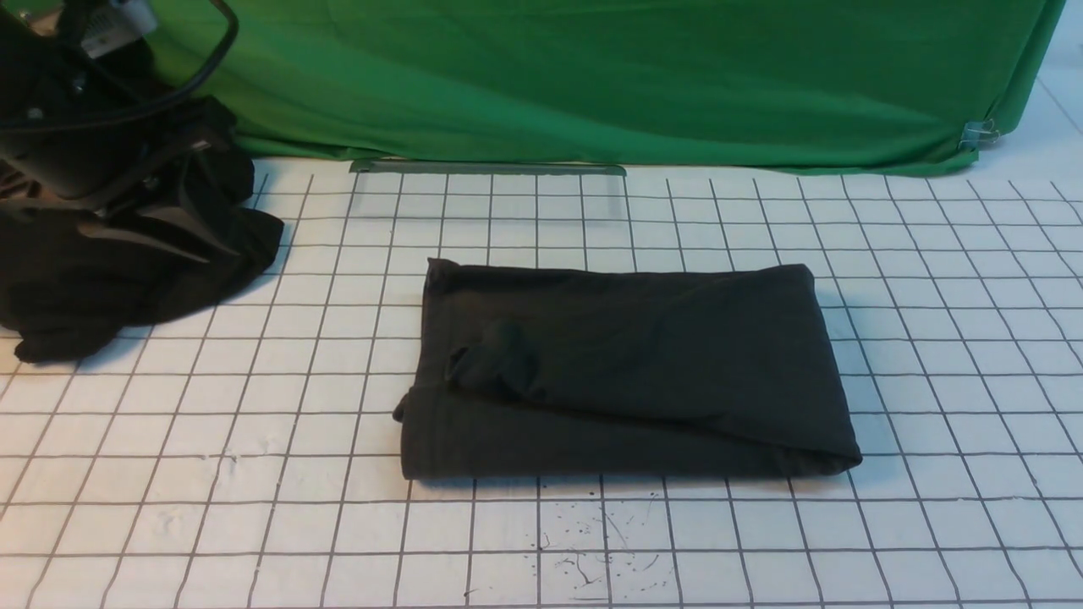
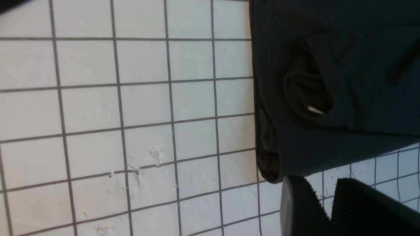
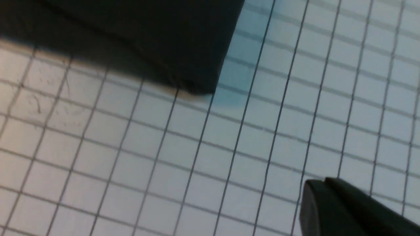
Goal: Fold a long-sleeved shirt over a white checkered tablecloth.
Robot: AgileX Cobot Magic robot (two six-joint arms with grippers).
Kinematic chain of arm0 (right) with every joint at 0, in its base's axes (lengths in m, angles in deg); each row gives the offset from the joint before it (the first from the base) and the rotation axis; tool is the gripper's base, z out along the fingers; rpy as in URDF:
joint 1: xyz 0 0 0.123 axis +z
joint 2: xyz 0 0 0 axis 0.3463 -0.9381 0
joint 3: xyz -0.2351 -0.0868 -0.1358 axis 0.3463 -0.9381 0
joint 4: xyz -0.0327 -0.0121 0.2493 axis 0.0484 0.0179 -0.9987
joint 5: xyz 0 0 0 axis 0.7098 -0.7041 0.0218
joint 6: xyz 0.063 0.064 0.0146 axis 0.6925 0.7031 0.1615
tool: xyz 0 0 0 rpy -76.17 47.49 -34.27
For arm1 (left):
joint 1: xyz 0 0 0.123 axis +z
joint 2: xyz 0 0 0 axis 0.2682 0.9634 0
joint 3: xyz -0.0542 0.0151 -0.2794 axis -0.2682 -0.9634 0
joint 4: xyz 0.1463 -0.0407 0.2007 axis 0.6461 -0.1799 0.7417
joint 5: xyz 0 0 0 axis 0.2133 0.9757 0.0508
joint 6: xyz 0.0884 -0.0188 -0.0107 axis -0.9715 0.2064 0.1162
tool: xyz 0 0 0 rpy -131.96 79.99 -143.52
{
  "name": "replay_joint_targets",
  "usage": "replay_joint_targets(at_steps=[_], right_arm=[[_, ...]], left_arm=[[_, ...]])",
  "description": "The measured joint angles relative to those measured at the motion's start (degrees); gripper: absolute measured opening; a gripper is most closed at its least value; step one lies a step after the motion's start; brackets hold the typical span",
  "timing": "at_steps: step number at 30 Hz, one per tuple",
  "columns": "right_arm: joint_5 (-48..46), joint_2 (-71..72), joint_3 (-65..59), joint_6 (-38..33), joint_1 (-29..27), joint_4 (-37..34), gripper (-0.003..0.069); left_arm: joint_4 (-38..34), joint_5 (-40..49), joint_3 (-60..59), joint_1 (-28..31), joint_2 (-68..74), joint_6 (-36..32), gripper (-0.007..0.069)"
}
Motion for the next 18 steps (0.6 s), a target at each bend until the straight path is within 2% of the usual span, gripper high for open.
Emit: replay_joint_targets(at_steps=[5,6,9,13,18], right_arm=[[6.3,16.4,-2.5,-2.2,-0.1,0.0,0.0007],[12.2,23.9,-6.5,-4.2,-0.1,0.0,0.0008],[19.1,32.2,-12.4,-5.0,-0.1,0.0,0.0008],[31.1,39.7,-23.7,-6.8,-0.1,-0.1,0.0008],[43.1,39.9,-33.3,-8.4,-0.1,-1.1,0.0013]], left_arm=[[0.0,0.1,0.0,-0.5,0.0,0.0,0.0161],[0.2,0.1,0.0,-0.5,0.0,0.0,0.0161],[0.2,0.1,0.0,-0.5,0.0,0.0,0.0161],[0.2,0.1,0.0,-0.5,0.0,-0.2,0.0161],[0.4,-0.1,0.0,-0.5,0.0,-0.2,0.0161]])
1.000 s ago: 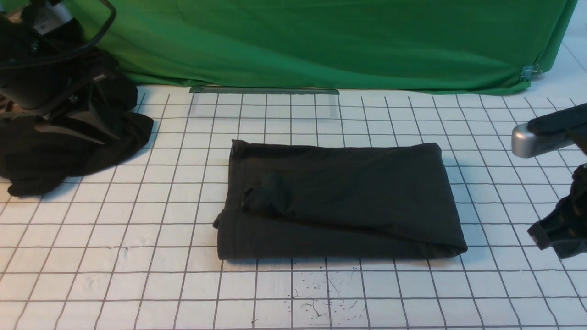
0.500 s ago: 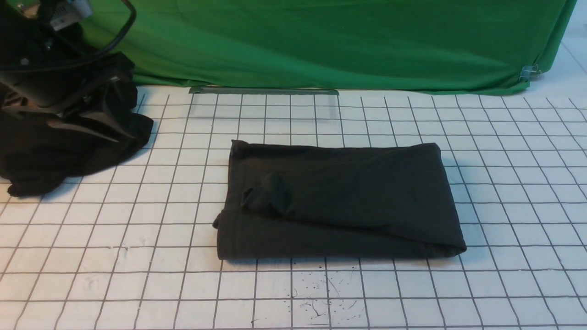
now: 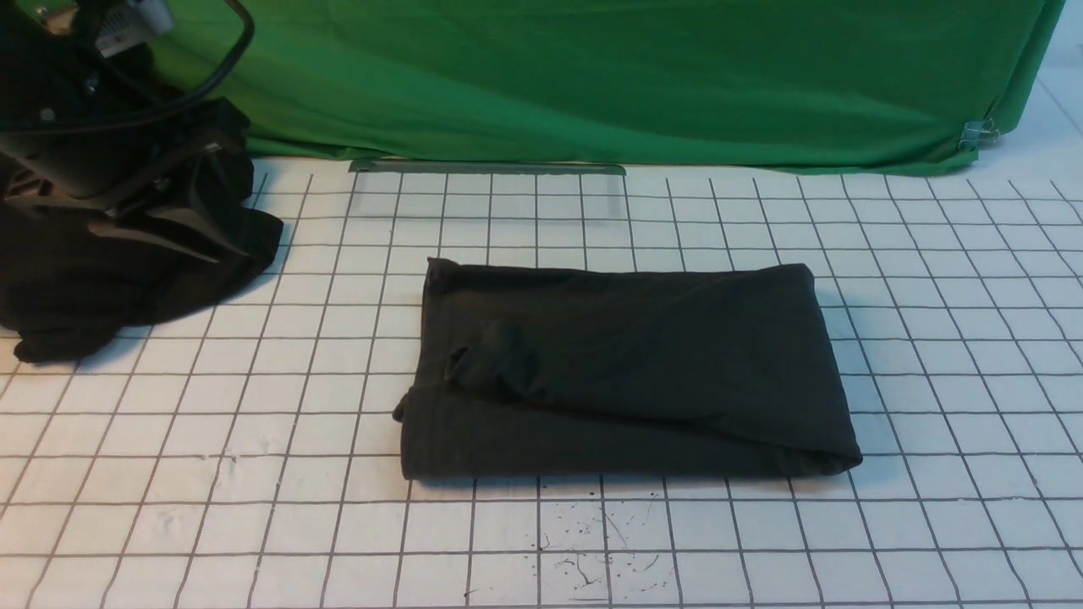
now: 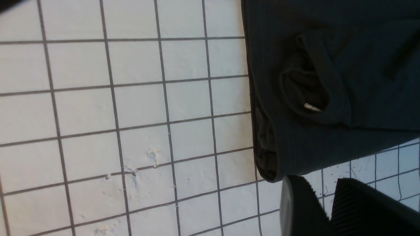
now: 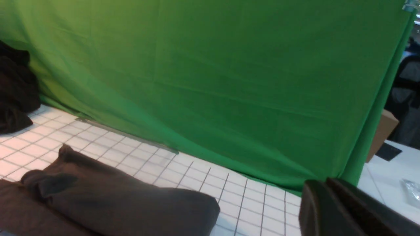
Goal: Fold a long-sleeved shirt over a white checkered tablecloth.
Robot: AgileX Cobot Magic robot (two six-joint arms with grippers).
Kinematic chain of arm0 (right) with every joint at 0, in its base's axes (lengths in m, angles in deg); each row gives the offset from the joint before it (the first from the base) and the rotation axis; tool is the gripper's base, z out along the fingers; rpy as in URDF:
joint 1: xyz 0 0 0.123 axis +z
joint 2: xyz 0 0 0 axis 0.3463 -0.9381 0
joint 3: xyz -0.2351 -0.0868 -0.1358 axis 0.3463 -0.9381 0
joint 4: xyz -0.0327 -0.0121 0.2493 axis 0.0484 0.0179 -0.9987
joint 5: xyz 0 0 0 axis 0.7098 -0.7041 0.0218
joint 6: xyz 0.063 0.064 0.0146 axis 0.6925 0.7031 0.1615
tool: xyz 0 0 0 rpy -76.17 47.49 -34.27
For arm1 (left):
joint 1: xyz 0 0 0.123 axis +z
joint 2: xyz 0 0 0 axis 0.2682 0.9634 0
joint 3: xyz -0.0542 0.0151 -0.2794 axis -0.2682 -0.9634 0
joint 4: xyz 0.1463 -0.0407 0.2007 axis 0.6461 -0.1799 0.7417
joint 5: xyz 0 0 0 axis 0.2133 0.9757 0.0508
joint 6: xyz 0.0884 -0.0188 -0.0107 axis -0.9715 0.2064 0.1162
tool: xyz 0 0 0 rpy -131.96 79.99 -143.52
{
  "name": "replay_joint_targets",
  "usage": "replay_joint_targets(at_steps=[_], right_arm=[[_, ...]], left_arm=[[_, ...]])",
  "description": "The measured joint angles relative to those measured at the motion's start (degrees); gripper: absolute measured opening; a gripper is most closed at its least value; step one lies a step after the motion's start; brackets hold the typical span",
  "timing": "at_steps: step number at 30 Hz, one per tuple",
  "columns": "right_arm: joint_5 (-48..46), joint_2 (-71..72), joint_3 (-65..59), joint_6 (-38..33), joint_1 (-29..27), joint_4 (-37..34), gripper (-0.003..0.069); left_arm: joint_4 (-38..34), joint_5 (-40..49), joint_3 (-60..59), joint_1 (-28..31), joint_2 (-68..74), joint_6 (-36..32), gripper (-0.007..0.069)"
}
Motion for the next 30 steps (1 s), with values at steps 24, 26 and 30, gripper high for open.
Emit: replay_joint_targets(at_steps=[24,26,30], right_arm=[[7.3,-0.9,-4.2,-0.2,0.0,0.0,0.0071],[8.7,-0.9,-6.6,-0.2,-0.1,0.0,0.0073],[9.9,-0.5,-12.8,-0.2,-1.9,0.0,0.0082]], left_arm=[[2.8,-0.3,0.0,0.0,0.0,0.0,0.0162],[2.8,0.0,0.0,0.0,0.0,0.0,0.0162],[2.8,0.1,0.0,0.0,0.0,0.0,0.0162]])
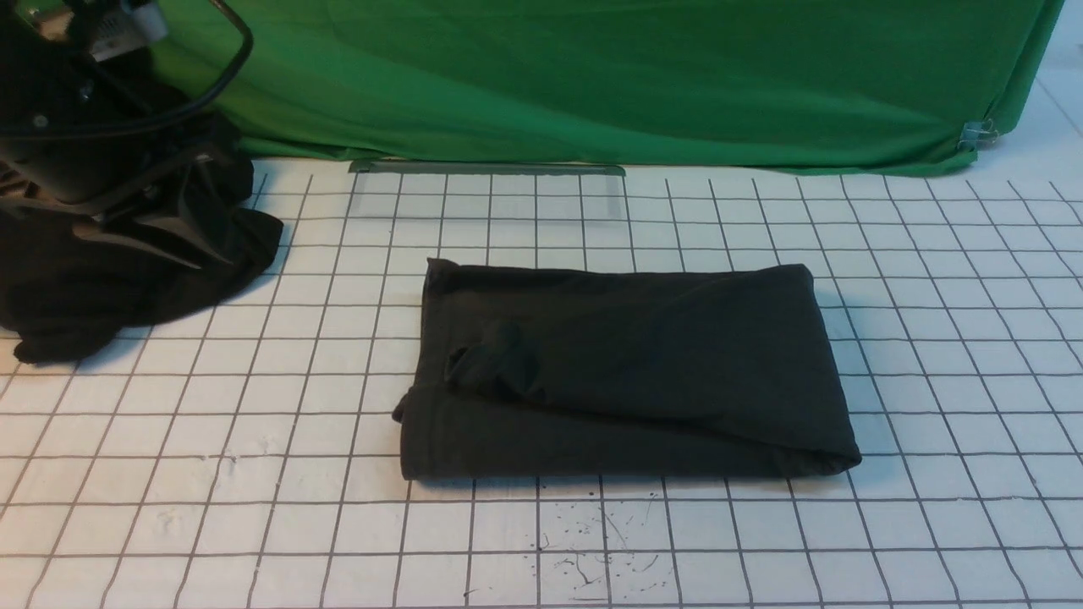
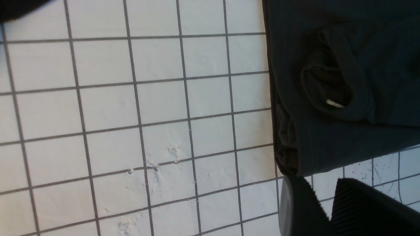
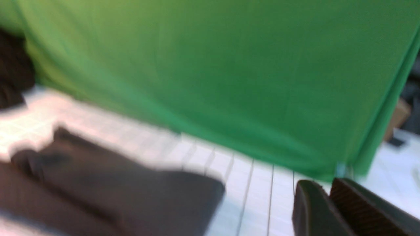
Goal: Fold a long-sleeved shirt over a white checkered tablecloth.
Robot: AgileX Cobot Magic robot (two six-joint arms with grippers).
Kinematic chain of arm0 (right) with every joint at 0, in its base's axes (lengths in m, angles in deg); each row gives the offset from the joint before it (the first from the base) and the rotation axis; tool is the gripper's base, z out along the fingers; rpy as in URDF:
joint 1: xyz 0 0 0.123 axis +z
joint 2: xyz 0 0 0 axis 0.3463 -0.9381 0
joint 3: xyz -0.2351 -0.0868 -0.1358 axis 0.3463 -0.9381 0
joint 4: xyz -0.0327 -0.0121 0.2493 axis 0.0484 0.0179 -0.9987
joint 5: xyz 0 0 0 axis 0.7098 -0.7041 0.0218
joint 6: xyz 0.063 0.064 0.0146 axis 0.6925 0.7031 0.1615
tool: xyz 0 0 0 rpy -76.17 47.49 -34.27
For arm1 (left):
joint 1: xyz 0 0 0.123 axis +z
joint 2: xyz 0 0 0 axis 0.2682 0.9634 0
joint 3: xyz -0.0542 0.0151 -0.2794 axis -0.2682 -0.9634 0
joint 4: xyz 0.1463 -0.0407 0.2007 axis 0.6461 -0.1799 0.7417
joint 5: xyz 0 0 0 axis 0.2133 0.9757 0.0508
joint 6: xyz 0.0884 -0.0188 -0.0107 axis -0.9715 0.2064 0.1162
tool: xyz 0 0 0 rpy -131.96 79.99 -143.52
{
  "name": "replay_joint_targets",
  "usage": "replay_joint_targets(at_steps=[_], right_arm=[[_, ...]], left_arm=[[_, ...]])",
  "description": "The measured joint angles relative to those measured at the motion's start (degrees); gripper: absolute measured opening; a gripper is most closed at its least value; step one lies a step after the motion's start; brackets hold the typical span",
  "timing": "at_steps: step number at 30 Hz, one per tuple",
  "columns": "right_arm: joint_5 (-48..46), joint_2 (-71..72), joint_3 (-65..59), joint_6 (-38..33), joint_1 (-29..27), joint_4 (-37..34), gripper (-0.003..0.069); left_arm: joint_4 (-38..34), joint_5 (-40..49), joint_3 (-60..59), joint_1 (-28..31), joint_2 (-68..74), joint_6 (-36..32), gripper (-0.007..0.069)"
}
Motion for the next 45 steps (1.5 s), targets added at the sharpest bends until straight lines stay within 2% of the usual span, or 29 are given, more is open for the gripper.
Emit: replay_joint_targets(at_steps=[12,19,22,24,27,38,43,45], right_arm=[[-1.6,4.1,-15.0,0.0,-11.4,0.0,0.0113],[-0.8,4.1,-15.5,0.0,-12.4,0.1,0.0125],[-0.4,4.1,-15.5,0.0,-12.4,0.2,0.0127],[-0.4,4.1,-15.5,0.0,-12.4,0.2,0.0133],[-0.3,4.1,-15.5,0.0,-12.4,0.2,0.0139],[-0.3,4.1,-15.5,0.0,-12.4,0.2,0.0160],[-0.3,4.1,-15.5,0.0,-12.4,0.2,0.0169],[-0.3,4.1,-15.5,0.0,-12.4,0.2,0.0175]], left_arm=[[2.0,0.1,0.0,0.0,-0.1,-0.2,0.0163],[3.2,0.1,0.0,0.0,-2.4,-0.2,0.0153],[5.1,0.1,0.0,0.0,-5.0,-0.2,0.0101],[6.4,0.2,0.0,0.0,-8.6,-0.2,0.0035],[6.6,0.2,0.0,0.0,-13.7,-0.2,0.0004],[4.2,-0.1,-3.5,0.0,-38.8,-0.2,0.0000],[0.5,-6.5,-17.1,0.0,-55.2,-0.2,0.0000],[-1.9,-13.4,-26.0,0.0,-63.6,-0.2,0.0000]])
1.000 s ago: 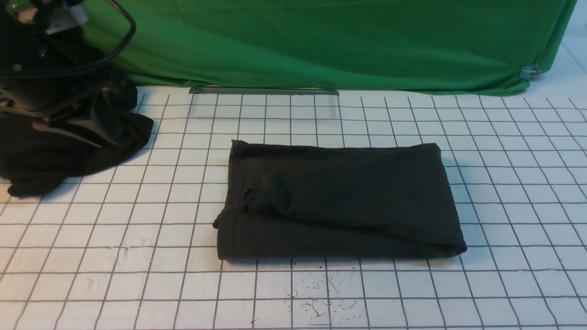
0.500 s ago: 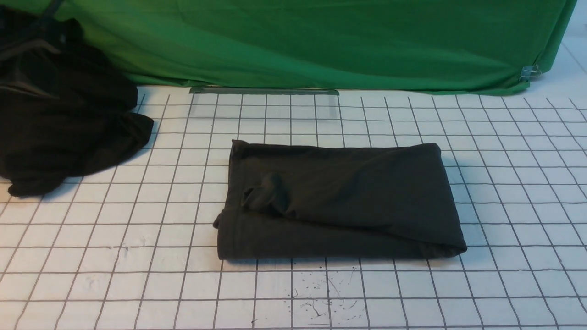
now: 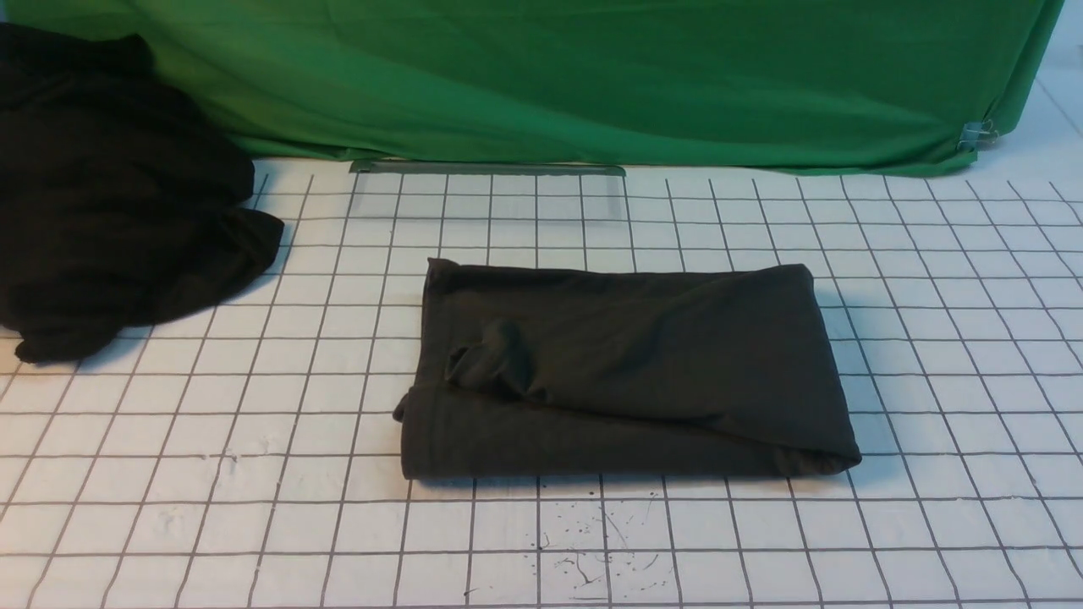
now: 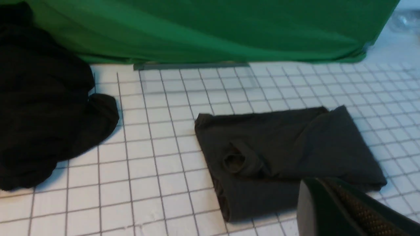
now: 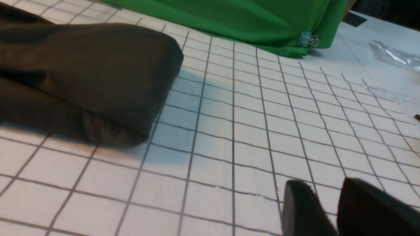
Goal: Fold a long-sleeved shirt over a white checkered tablecloth.
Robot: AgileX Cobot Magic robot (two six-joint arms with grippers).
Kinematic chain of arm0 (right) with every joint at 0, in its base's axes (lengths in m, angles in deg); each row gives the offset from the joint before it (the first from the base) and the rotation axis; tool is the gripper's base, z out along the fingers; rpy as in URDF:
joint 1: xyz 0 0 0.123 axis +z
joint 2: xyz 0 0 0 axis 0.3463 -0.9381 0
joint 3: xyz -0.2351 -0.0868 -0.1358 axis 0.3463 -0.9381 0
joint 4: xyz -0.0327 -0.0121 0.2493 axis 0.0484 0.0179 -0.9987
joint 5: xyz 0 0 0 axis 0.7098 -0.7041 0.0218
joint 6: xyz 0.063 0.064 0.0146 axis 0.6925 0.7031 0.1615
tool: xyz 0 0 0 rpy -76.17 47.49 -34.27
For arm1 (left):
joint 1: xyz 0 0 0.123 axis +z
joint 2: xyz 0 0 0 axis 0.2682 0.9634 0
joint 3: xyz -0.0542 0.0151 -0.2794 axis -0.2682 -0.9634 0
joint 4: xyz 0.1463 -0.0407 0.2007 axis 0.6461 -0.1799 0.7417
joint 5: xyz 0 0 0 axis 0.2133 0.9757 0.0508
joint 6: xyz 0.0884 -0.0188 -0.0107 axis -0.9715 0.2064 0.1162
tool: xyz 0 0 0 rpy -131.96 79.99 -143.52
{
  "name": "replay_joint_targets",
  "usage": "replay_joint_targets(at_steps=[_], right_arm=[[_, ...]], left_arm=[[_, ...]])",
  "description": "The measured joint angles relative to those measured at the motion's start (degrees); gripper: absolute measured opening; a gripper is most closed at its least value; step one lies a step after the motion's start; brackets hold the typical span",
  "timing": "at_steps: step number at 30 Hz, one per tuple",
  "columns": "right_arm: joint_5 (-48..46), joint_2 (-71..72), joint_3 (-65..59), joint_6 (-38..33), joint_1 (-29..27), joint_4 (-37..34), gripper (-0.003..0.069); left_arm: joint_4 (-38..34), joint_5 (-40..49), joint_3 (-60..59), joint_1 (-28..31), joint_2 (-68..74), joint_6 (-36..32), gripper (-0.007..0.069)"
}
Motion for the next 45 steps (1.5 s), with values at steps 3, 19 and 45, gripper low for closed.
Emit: replay_joint_targets(at_steps=[3,19,45], right_arm=[[0.0,0.0,0.0,0.0,0.0,0.0,0.0178],[0.0,0.0,0.0,0.0,0.0,0.0,0.0218],[0.1,0.0,0.0,0.0,0.0,0.0,0.0239]], left_arm=[[-2.2,-9.1,-8.3,0.0,-7.8,0.0,0.0000],[0.4,-20.6,-28.8,0.0,-22.3,-1.8,0.0001],[12.3,-46.3,-59.7,0.0,-28.4,1.9,0.0002]])
